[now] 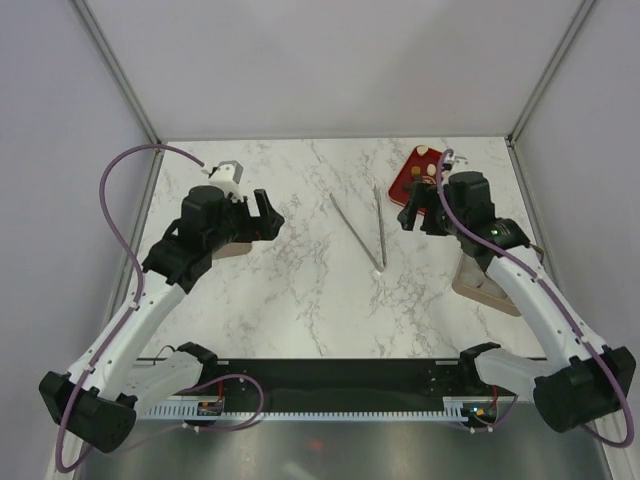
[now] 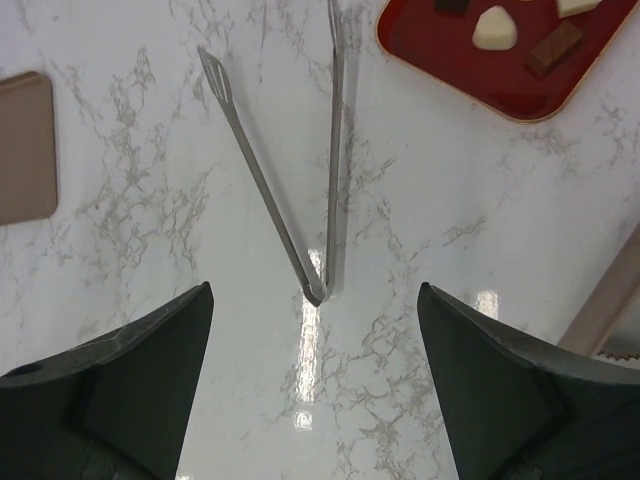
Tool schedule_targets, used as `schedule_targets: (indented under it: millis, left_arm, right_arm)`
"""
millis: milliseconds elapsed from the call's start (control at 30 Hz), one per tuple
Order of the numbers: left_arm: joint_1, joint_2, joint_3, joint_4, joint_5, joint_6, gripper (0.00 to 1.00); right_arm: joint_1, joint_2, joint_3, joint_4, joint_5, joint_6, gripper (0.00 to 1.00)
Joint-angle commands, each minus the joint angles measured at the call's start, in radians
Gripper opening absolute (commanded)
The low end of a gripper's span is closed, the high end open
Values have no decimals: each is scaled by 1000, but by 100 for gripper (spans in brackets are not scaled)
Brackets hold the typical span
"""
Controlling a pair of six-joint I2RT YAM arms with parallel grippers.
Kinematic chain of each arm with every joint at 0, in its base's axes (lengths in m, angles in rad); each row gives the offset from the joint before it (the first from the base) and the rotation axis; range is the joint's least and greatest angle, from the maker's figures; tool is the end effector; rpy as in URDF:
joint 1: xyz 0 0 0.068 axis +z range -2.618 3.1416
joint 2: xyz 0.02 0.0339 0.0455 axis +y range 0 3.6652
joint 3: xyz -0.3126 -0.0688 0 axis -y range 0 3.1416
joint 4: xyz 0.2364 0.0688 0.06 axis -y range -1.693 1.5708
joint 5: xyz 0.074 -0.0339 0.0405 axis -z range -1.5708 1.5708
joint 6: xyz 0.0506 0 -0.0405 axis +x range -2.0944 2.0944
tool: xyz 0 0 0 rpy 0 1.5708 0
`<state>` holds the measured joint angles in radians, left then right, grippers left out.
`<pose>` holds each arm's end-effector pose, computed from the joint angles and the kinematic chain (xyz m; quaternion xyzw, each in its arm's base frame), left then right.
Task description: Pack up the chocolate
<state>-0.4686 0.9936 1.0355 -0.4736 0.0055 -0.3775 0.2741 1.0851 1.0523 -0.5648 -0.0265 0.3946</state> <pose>0.1750 -0.0889 0.3932 0.0398 0.8412 -0.2235 0.4908 0.2069 0.0596 0.3721 0.0470 0.8826 0.1645 0.4378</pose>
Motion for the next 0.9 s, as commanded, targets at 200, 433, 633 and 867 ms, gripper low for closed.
schedule_targets:
  millis: [200,433,633,867]
  left_arm:
    - [51,-84,-98,4,44,60,99]
    - [51,-133,-124,6,4,66,99]
    - [51,-139,-137,6,-1,66,99]
    - [51,-127,-135,6,8,63,99]
  right_arm:
    - [230,312,8,233,169,-66,96]
    - [261,532,35,333,201,-103,98]
    - [270,599,15,408,174,-142,98]
    - [272,691,25,447,183,-177,98]
